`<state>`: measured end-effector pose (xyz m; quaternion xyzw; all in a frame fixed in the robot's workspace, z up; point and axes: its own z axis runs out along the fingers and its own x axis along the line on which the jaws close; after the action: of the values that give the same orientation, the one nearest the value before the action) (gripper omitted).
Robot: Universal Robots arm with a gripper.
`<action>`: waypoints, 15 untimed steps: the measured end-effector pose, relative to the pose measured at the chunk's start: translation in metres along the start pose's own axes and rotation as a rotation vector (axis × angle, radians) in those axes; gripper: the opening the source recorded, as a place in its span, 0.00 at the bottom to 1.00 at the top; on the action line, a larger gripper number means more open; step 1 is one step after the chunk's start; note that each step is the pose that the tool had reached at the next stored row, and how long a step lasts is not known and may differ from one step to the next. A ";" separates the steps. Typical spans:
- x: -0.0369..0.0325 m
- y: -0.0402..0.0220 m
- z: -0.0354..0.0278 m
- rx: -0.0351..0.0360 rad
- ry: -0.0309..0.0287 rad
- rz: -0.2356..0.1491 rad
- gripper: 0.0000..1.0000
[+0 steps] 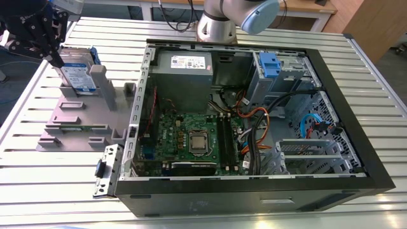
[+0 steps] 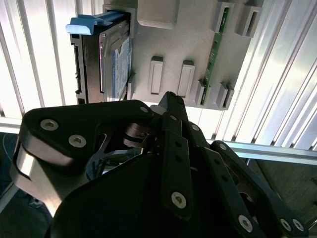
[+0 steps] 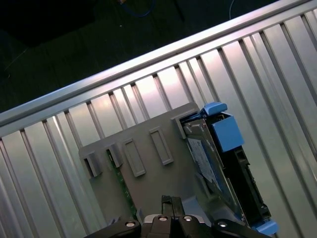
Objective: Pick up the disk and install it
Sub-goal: 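Pick up the disk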
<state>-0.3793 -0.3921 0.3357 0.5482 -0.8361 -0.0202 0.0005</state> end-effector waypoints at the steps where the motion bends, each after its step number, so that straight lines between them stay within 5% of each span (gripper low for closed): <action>1: 0.0000 0.0000 0.0000 0.0000 0.0000 -0.001 0.11; 15: 0.0000 0.0000 0.0000 -0.0002 0.0003 -0.009 0.11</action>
<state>-0.3793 -0.3921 0.3356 0.5518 -0.8337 -0.0202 0.0006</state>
